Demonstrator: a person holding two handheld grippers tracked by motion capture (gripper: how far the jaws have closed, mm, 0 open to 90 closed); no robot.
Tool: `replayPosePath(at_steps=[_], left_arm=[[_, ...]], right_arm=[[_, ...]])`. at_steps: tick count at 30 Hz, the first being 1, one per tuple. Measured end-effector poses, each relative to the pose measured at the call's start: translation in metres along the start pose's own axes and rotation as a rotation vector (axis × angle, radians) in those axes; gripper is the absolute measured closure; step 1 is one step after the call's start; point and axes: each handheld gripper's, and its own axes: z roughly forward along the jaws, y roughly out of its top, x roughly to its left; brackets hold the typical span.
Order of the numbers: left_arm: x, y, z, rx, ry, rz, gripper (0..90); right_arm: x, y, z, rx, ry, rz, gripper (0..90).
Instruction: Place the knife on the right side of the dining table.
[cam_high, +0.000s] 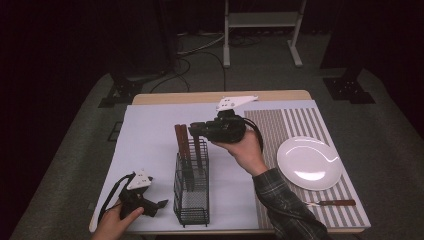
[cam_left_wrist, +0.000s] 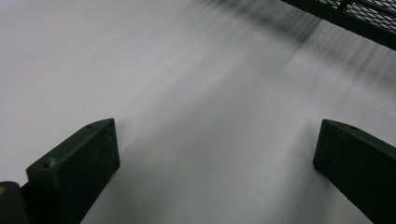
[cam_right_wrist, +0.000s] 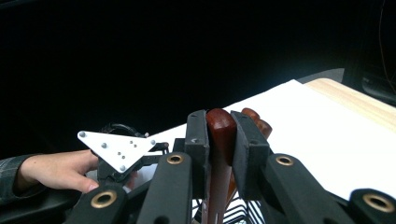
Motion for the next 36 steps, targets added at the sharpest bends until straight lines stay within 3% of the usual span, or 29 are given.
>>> replayPosePath(at_steps=[36], left_arm=[[0.000,0.000,0.000,0.002,-0.002,0.000,0.0]], right_arm=[[0.015,0.055,-0.046,-0.113,-0.052,-0.089,77.4]])
